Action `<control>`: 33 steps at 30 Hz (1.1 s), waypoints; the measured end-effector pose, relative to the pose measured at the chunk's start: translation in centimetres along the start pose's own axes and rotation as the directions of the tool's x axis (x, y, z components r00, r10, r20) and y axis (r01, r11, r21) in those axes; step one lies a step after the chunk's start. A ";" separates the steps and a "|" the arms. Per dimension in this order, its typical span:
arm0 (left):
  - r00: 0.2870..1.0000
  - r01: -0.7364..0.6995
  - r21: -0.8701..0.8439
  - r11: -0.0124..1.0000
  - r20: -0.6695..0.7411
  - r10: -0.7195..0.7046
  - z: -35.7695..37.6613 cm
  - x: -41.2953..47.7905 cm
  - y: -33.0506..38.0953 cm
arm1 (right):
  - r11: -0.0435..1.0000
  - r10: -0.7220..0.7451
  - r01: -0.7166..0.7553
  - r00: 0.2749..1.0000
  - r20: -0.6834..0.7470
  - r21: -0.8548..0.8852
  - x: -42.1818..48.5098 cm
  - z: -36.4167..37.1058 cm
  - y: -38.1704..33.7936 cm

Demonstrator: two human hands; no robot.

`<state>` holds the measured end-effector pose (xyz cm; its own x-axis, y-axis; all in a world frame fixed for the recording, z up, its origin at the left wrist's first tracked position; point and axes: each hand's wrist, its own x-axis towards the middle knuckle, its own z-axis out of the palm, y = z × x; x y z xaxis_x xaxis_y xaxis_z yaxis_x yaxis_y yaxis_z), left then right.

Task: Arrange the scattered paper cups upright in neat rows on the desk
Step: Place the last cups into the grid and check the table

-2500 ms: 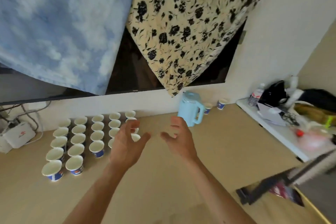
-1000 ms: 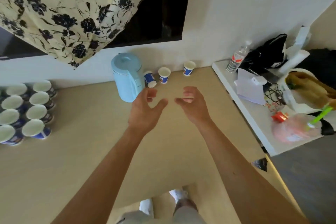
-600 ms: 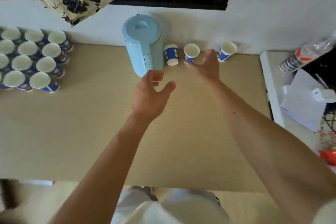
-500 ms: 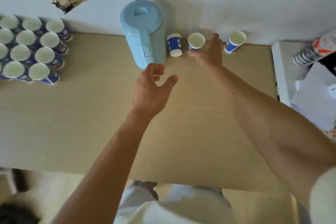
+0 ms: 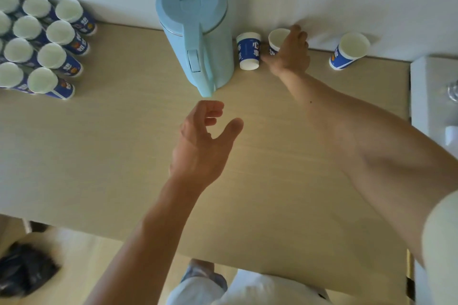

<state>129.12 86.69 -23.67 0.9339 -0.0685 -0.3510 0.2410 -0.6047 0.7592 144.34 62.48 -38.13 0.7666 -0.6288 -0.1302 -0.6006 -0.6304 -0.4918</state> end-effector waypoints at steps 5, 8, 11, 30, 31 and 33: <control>1.000 0.003 0.005 1.000 -0.008 -0.002 0.6 -0.4 -0.1 | 0.999 -0.018 0.019 1.000 -0.015 0.048 0.1 -0.2 0.9; 1.000 -0.015 0.008 1.000 0.005 0.015 1.3 -0.5 0.1 | 0.971 -0.043 0.048 0.999 -0.029 0.233 -1.4 -1.5 2.0; 0.997 -0.070 0.026 0.997 0.025 0.069 2.2 -0.2 0.4 | 0.888 -0.137 0.118 0.990 0.012 0.444 -4.3 -4.4 3.1; 0.886 -0.463 -0.022 0.886 -0.013 0.463 9.6 1.3 4.5 | 0.706 -0.528 0.231 0.802 0.280 0.670 -12.8 -16.8 7.3; 0.898 -0.439 -0.025 0.898 -0.028 0.439 9.7 1.4 4.5 | 0.681 -0.516 0.186 0.809 0.284 0.708 -12.2 -16.9 8.0; 0.916 -0.398 -0.021 0.917 -0.061 0.397 9.7 1.5 4.3 | 0.640 -0.433 0.112 0.870 0.236 0.760 -10.7 -16.6 9.4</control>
<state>129.03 76.31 -26.28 0.9670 -0.2545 0.0127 -0.1454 -0.5102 0.8477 126.71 55.77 -27.02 0.9807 -0.1660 -0.1037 -0.1257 -0.1282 -0.9837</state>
